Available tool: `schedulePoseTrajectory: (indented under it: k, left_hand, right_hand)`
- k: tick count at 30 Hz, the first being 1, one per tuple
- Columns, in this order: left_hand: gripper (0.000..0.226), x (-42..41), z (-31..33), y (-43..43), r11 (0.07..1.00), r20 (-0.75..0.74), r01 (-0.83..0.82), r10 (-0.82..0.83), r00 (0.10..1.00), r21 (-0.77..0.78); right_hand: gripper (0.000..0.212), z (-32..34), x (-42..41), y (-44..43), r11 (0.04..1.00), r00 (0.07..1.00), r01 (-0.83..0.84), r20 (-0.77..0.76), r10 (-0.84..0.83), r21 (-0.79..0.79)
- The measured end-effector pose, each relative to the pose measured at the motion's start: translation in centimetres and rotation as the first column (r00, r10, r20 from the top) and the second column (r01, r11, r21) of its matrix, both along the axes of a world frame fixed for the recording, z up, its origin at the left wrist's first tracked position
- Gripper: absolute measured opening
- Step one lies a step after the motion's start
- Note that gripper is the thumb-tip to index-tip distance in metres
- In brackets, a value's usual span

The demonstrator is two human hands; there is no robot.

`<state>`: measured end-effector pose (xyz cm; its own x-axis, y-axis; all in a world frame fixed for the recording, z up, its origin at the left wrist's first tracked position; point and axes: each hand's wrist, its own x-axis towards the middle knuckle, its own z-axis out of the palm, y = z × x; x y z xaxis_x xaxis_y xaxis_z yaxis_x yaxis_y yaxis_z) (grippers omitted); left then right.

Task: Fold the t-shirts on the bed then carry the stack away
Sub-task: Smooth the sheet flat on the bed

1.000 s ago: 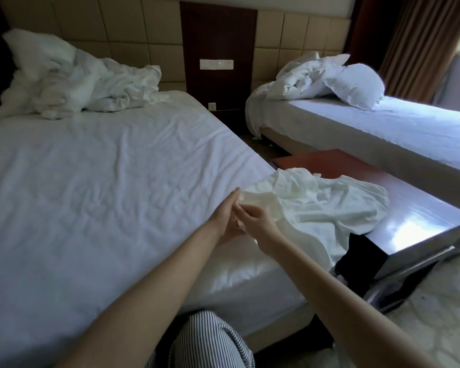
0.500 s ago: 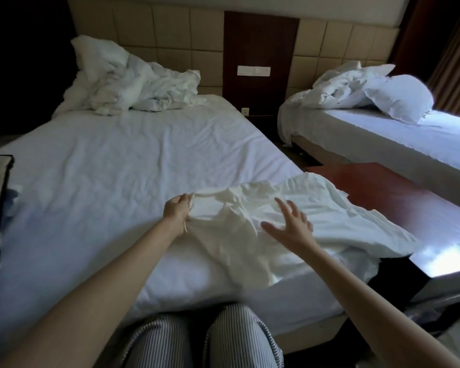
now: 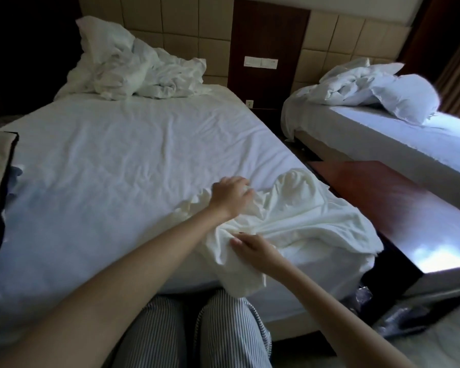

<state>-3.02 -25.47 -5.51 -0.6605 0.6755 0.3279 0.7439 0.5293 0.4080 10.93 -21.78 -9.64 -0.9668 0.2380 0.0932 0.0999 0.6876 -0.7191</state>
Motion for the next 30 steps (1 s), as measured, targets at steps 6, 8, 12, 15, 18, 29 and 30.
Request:
schedulePoseTrajectory:
  k: [6,8,12,15,18,29,30]
  left_hand:
    - [0.06,4.6,-2.9,6.6,0.848,0.261,0.331,-0.238,0.935,-0.413]
    - [0.052,4.7,-4.4,6.4,0.838,0.172,0.308,-0.257,0.951,-0.45]
    - [0.03,4.0,-5.1,4.8,0.92,0.073,0.317,-0.308,0.949,-0.23]
    - [0.029,3.5,-4.7,4.1,0.905,0.11,0.361,-0.345,0.932,-0.223]
    - [0.028,3.8,-4.1,3.8,0.916,0.141,0.339,-0.314,0.939,-0.216]
    - [0.035,8.4,-0.9,7.0,0.902,0.418,0.423,-0.353,0.837,-0.085]
    - [0.034,8.2,-1.3,6.9,0.891,0.454,0.441,-0.35,0.819,-0.109]
  right_hand:
    - [0.015,-0.7,4.5,6.2,0.922,0.902,0.384,-0.192,-0.387,-0.053]
    - [0.014,-1.3,6.0,8.6,0.842,0.814,0.54,-0.272,-0.514,0.026]
    - [0.057,-0.3,8.0,13.9,0.516,0.529,0.846,-0.084,-0.845,0.135]
    - [0.065,0.1,8.2,16.8,0.487,0.463,0.871,0.215,-0.86,0.069]
    - [0.037,0.3,7.6,16.7,0.444,0.43,0.895,0.198,-0.881,0.034]
    - [0.051,-1.1,5.7,13.8,0.471,0.477,0.879,-0.169,-0.862,0.08]
    - [0.057,-1.1,6.2,15.5,0.424,0.431,0.9,-0.072,-0.899,0.098]
